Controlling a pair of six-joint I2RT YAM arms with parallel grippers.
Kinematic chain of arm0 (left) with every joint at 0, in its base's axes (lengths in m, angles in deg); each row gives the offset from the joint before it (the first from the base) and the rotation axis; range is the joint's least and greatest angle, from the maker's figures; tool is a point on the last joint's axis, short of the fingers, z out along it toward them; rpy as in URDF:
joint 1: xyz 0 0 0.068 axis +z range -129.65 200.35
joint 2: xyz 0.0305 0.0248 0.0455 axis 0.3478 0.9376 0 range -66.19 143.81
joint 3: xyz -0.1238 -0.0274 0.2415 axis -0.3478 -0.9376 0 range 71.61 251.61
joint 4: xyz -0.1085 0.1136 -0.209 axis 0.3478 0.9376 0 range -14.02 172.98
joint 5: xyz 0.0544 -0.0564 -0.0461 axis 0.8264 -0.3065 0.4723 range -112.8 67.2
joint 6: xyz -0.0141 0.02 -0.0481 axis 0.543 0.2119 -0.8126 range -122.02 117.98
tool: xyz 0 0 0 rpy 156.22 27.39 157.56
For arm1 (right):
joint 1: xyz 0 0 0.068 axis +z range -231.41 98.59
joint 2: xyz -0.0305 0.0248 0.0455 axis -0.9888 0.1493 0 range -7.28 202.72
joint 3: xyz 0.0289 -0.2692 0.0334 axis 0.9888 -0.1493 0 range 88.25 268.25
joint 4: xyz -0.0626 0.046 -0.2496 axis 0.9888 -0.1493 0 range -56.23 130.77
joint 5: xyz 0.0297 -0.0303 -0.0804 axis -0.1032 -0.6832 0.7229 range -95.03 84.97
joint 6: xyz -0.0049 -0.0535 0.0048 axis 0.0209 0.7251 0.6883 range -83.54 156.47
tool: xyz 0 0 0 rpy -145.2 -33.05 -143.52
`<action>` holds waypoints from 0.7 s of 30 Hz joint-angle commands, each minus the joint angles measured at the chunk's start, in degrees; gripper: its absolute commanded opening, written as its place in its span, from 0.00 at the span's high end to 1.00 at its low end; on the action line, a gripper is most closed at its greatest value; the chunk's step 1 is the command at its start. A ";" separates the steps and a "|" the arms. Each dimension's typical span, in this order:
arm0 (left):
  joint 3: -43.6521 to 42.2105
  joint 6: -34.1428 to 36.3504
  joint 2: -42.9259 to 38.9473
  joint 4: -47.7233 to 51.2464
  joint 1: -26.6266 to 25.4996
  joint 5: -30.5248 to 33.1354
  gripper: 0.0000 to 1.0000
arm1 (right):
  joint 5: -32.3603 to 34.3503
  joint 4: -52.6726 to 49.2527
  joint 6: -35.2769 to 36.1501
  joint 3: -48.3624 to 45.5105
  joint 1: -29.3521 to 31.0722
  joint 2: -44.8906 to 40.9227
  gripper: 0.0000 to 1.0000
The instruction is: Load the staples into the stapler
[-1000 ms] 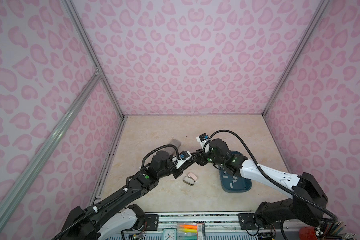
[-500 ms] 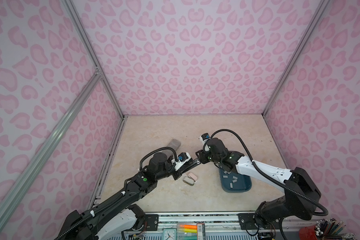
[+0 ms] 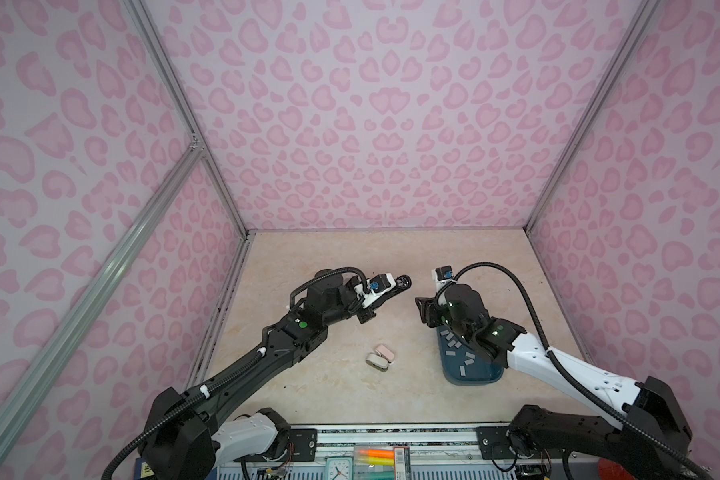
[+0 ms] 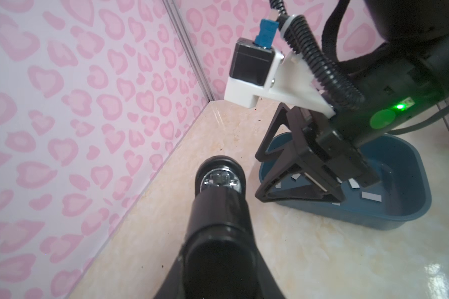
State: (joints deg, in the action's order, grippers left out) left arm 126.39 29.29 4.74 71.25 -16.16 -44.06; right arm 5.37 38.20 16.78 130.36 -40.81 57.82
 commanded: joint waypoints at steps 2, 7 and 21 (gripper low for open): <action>15.66 22.15 4.78 23.52 0.27 -7.97 0.96 | 5.16 11.03 2.93 -6.96 -0.11 -6.89 0.27; 25.02 40.30 7.31 46.61 0.24 -7.51 0.96 | -9.69 28.28 13.20 -16.89 1.24 -12.87 0.30; 25.74 51.25 16.04 61.51 -7.19 5.42 0.96 | -18.32 36.22 29.55 -22.06 9.37 -11.43 0.36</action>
State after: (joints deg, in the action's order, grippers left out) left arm 150.44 78.14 18.78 129.54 -20.80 -43.12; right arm -10.09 73.87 42.95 107.41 -32.20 44.84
